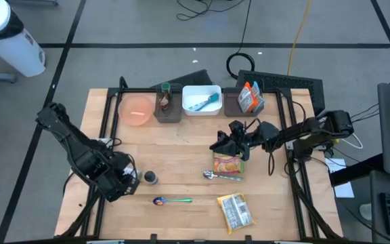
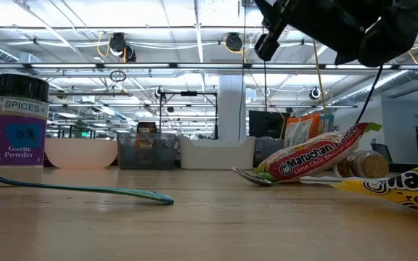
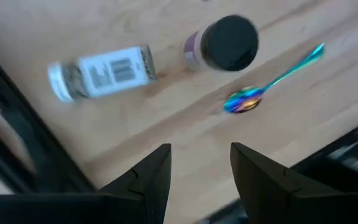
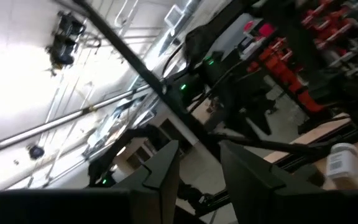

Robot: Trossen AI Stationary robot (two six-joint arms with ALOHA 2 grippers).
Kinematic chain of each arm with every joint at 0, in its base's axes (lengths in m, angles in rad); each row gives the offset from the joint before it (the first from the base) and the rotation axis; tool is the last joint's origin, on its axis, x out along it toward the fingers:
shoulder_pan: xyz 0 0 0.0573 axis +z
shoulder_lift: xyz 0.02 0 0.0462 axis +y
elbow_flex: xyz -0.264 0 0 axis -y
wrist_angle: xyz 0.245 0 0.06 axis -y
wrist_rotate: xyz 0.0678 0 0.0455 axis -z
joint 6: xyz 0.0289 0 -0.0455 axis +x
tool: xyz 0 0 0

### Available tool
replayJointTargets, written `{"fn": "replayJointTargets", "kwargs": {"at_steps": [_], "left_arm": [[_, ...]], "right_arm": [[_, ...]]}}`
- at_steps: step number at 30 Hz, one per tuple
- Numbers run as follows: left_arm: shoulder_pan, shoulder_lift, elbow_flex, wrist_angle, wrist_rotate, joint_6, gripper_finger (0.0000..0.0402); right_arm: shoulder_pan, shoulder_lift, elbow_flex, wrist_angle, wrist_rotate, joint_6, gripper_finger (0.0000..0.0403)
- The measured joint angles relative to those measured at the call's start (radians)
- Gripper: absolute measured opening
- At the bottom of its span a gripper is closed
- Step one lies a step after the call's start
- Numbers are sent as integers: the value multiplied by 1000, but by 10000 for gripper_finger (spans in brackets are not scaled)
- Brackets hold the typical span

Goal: Pick & Place Food Item
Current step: Put the white seasoning bottle into the left black bin

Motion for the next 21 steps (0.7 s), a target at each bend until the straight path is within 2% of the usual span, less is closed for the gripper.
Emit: {"fn": "replayJointTargets", "kwargs": {"at_steps": [5, 9, 11, 18, 21], "left_arm": [[2, 0, 0, -77, -5, 240, 175], [7, 0, -1, -203, -3, 334, 175], [25, -10, -24, -195, 6, 405, 175], [115, -59, -182, -162, 182, 630, 175], [160, -81, -258, -103, 243, 733, 182]], "right_arm": [[-55, 0, 0, 8, -17, 0, 112], [-89, 0, 0, 8, -12, 0, 112], [-101, 0, 0, 8, 12, 7, 112], [-106, 0, 0, 8, 142, -16, 112], [-107, 0, 0, 7, 149, -26, 112]]}}
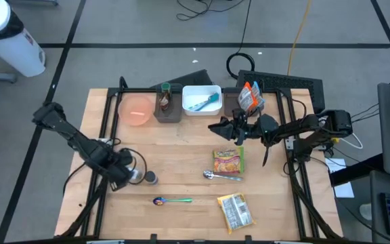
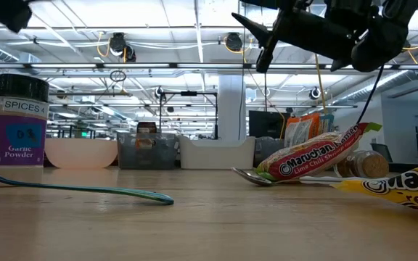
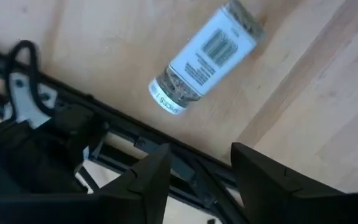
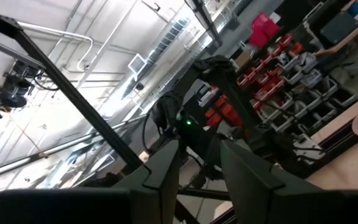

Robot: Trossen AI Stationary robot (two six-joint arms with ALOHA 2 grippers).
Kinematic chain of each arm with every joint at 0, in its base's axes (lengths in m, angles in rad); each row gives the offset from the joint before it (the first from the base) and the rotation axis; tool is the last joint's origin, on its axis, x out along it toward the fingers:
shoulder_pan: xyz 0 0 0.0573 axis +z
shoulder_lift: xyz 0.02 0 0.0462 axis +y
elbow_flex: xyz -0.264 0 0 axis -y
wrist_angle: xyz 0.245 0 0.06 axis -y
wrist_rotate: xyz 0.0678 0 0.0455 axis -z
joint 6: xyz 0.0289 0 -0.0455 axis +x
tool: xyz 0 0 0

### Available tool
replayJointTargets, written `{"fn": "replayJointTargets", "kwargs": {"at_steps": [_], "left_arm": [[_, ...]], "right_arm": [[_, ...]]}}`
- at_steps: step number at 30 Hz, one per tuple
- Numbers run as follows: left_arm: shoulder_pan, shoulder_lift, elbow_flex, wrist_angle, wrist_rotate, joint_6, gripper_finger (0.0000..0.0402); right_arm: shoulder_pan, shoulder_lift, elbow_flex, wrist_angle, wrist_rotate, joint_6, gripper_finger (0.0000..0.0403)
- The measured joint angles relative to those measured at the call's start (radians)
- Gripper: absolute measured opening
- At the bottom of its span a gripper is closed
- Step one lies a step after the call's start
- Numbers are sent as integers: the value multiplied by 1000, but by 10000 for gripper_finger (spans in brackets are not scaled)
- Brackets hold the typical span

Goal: Pick & Place Food Item
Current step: Put the white seasoning bottle into the left black bin

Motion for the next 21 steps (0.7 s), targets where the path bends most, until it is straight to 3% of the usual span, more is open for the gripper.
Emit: {"fn": "replayJointTargets", "kwargs": {"at_steps": [3, 7, 14, 21], "left_arm": [[49, -10, -60, 55, 59, 93, 202], [102, -10, -95, 67, 63, 213, 239], [122, -10, -97, 115, -83, 418, 287], [93, -10, -98, 238, -175, 531, 294]], "right_arm": [[1, 0, 0, 0, 22, 0, 112], [1, 0, 0, 0, 55, -1, 112], [1, 0, 0, 0, 78, -8, 112], [3, 0, 0, 0, 76, -5, 112]]}}
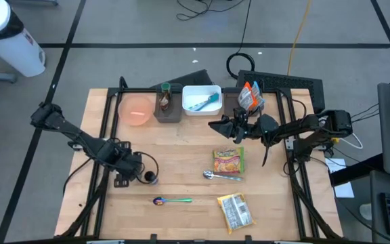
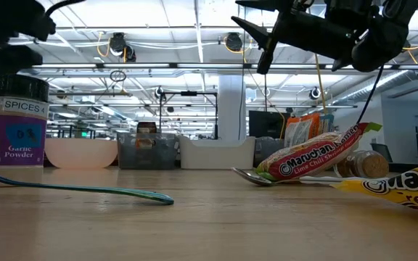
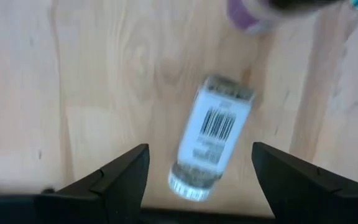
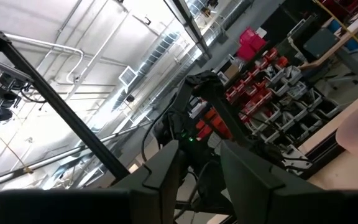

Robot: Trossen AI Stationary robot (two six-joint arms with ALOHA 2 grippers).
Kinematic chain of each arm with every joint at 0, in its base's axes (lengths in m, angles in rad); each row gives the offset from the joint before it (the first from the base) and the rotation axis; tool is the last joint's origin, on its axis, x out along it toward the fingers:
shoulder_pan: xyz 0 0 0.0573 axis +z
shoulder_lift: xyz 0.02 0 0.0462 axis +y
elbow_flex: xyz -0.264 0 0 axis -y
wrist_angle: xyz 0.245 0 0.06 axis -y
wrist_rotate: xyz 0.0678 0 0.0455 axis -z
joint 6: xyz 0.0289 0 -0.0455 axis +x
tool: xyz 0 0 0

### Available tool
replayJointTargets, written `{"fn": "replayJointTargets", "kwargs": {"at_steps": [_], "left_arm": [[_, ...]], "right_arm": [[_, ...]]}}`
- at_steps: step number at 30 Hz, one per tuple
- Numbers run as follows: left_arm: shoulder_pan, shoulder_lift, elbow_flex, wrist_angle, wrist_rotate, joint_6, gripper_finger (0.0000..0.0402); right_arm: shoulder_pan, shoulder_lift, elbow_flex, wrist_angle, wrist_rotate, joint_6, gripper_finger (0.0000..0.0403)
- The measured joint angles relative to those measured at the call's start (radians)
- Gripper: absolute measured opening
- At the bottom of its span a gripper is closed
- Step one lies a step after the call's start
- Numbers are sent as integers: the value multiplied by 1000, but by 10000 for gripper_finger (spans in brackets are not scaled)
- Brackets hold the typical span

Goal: Pick & Place Food Item
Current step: Put the white seasoning bottle into the left black bin

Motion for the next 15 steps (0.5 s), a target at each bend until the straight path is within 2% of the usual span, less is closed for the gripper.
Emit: {"fn": "replayJointTargets", "kwargs": {"at_steps": [5, 15], "left_arm": [[-28, 0, -7, 54, -21, 8, 294], [-64, 0, -111, 147, -13, -19, 294]], "right_arm": [[0, 0, 0, 0, 0, -5, 112], [0, 0, 0, 0, -1, -14, 112]]}}
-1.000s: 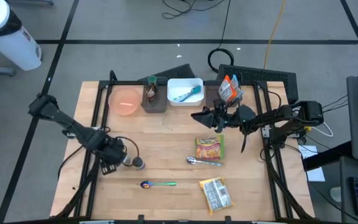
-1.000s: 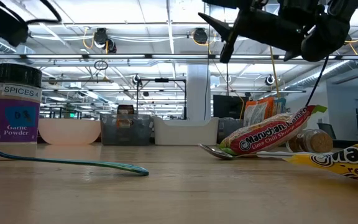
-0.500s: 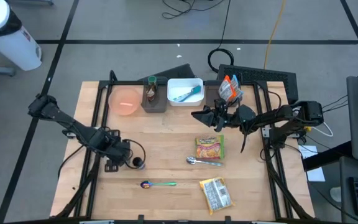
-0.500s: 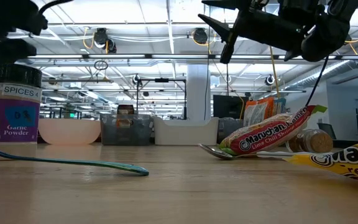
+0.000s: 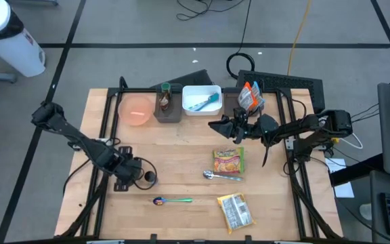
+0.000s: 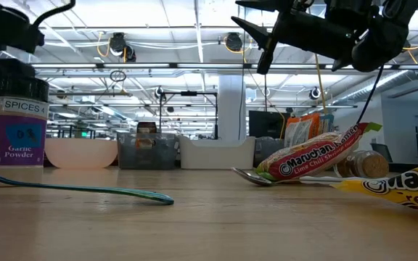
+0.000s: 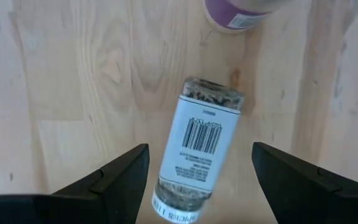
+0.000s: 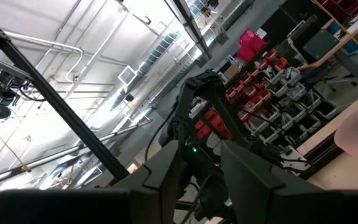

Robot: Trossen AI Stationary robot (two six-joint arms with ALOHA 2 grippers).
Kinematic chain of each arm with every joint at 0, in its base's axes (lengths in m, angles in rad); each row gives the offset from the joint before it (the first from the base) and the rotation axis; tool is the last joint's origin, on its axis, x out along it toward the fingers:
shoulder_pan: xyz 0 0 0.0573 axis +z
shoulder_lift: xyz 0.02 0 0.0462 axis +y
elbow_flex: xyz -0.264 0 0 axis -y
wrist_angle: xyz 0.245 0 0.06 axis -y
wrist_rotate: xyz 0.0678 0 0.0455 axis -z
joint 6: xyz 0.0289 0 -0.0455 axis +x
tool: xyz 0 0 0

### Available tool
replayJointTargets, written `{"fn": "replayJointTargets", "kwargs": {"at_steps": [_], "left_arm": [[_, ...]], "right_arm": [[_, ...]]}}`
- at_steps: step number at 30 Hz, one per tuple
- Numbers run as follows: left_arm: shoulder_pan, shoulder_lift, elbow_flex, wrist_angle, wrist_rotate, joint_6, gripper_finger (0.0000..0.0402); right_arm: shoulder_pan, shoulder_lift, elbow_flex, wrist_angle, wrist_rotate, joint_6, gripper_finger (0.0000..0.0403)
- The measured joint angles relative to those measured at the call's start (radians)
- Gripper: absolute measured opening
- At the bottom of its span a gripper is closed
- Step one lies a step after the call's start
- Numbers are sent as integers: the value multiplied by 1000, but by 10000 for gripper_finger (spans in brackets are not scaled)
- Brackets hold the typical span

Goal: Pick & Place Food Item
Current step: Put the white seasoning bottle into the left black bin

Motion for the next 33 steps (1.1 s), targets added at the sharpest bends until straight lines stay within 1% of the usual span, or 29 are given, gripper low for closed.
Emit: {"fn": "replayJointTargets", "kwargs": {"at_steps": [5, 12, 16, 29, 31, 33], "left_arm": [[0, 0, -54, 72, 29, 4, 294], [0, 0, -116, 131, 27, 0, 294], [0, 0, -156, 174, 46, 1, 294], [0, 0, -198, 177, 45, -20, 294], [0, 0, -198, 177, 45, -22, 287], [0, 0, -198, 177, 45, -27, 267]], "right_arm": [[0, 0, 0, 0, 0, 0, 112], [0, 0, 0, 0, 1, 11, 112], [0, 0, 0, 0, 3, 11, 112], [0, 0, 0, 0, 4, 23, 112], [0, 0, 0, 0, 4, 23, 112], [0, 0, 0, 0, 4, 23, 112]]}}
